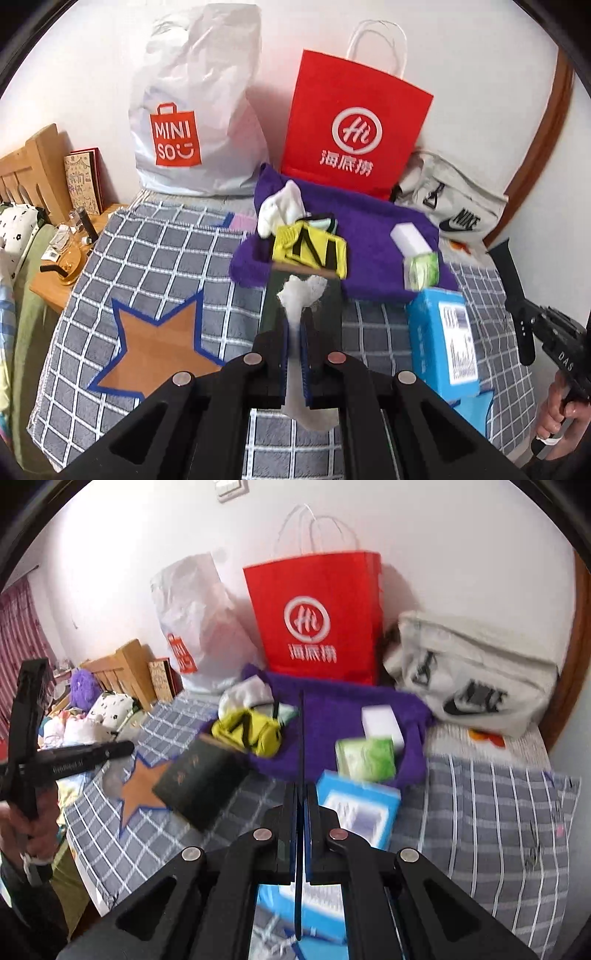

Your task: Organize soft objects

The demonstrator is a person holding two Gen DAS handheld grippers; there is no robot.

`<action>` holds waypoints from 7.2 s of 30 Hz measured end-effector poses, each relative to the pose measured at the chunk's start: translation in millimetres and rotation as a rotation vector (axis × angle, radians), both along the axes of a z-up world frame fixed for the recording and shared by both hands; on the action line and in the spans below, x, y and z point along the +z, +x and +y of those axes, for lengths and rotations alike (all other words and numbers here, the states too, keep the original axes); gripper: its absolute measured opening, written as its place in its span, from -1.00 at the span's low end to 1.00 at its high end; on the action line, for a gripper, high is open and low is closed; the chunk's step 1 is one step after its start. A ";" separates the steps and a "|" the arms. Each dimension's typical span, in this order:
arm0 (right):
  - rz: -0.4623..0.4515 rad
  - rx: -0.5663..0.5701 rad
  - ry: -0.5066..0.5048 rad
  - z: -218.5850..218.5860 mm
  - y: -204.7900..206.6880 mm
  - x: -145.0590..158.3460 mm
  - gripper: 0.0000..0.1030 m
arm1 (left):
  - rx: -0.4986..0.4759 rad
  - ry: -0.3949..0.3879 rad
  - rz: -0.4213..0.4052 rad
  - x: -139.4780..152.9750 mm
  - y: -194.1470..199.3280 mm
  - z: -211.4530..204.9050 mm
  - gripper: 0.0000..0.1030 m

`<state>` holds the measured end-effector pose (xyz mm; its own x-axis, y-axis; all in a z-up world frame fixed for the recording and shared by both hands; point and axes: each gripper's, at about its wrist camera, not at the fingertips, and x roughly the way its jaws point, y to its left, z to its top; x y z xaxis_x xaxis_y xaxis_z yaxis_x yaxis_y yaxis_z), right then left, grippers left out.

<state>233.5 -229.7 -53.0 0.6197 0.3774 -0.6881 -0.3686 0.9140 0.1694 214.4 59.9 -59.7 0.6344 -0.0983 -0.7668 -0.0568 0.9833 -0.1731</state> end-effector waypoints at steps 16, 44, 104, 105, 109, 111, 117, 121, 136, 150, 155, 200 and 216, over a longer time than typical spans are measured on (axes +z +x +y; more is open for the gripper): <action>-0.073 -0.014 0.021 5.4 84.8 22.9 -0.94 | 0.035 0.009 0.006 4.5 46.6 13.7 -0.87; 0.144 -0.125 0.044 -48.7 176.7 -66.0 -0.94 | -0.073 0.033 0.084 -40.4 144.2 -33.2 -0.87; 0.092 -0.066 -0.017 -11.8 126.9 -43.3 0.16 | -0.019 0.050 0.103 -20.7 99.1 -7.7 -0.09; 0.091 -0.056 -0.007 -10.5 116.0 -41.7 0.16 | -0.016 0.051 0.095 -18.3 93.4 -7.1 -0.09; 0.138 -0.017 0.066 -2.0 78.2 -43.1 0.16 | -0.019 0.052 0.054 -7.9 60.1 -1.2 -0.09; 0.155 -0.032 0.088 0.3 56.4 -45.2 0.16 | -0.017 0.044 0.050 -6.1 44.6 0.0 -0.08; 0.232 -0.028 0.114 2.0 -4.6 -56.0 0.16 | -0.015 0.011 0.053 -15.4 -3.5 3.0 -0.08; 0.269 -0.001 0.066 8.1 -45.3 -74.6 0.16 | -0.017 -0.019 0.068 -29.1 -26.8 1.8 -0.08; 0.321 0.046 -0.016 34.4 -109.2 -136.6 0.75 | -0.057 -0.075 0.100 -71.8 -79.1 -2.5 -0.08; 0.205 0.003 -0.128 44.3 -120.7 -137.3 -0.25 | -0.017 -0.081 0.141 -92.8 -83.6 16.3 -0.08; 0.212 0.020 -0.083 40.8 -114.9 -135.2 -0.29 | -0.037 -0.077 0.151 -95.6 -85.1 10.7 -0.08; 0.140 -0.080 0.018 -41.7 -142.8 -106.6 -0.87 | -0.344 0.203 0.180 -133.2 -152.9 -65.6 0.46; 0.217 -0.038 0.004 -35.3 -133.2 -132.9 -0.85 | -0.246 0.213 0.112 -132.1 -86.4 -59.8 0.50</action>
<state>100.4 -265.0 -185.9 0.4712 0.3593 -0.8055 -0.2880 0.9259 0.2445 128.0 0.1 -191.7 0.5223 -0.0680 -0.8500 0.1792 0.9833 0.0314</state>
